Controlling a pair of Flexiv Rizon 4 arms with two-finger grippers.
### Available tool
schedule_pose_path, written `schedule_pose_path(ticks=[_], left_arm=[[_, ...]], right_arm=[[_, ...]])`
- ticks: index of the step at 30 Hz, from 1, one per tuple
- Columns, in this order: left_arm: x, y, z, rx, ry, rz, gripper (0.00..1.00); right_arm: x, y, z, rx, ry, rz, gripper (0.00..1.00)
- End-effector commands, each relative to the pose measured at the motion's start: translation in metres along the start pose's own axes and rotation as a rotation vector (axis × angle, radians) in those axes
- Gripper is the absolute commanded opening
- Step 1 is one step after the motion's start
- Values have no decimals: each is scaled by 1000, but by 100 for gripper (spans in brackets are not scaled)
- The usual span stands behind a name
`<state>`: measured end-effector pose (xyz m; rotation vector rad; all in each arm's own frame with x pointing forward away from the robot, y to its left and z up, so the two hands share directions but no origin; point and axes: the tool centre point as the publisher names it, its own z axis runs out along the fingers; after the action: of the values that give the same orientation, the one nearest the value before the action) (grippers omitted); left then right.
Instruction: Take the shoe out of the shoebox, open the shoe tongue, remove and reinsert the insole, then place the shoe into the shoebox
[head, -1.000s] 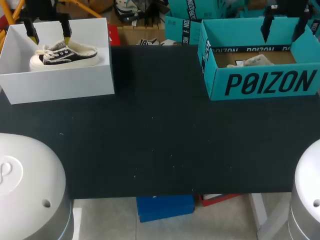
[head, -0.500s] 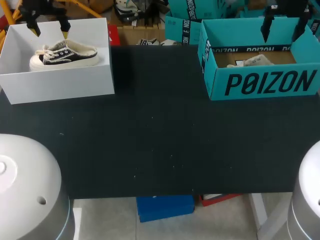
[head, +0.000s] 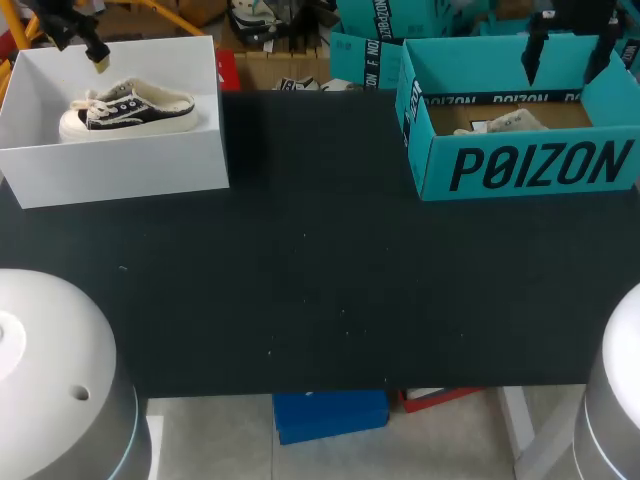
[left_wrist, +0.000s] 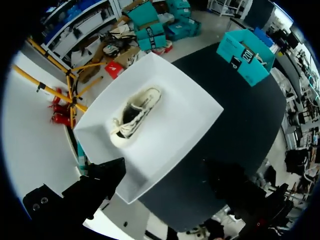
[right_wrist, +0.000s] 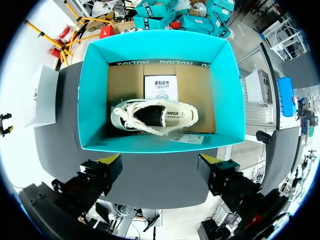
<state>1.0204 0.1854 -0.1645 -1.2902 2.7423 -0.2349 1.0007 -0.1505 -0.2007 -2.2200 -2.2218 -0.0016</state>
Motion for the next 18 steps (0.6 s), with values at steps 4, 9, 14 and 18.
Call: schedule_pose_path(ticks=[4, 9, 14, 18], left_arm=[[-29, -6, 9, 87, 208, 1155, 100], [-42, -18, 18, 96, 266, 1309, 100], [-43, -21, 20, 107, 252, 1341, 100], [-43, -21, 20, 107, 252, 1341, 100]], right_arm=[[0, 0, -1, 1, -1, 0, 100], [0, 0, -1, 1, -1, 0, 100], [0, 0, -1, 1, -1, 0, 100], [0, 0, -1, 1, -1, 0, 100]])
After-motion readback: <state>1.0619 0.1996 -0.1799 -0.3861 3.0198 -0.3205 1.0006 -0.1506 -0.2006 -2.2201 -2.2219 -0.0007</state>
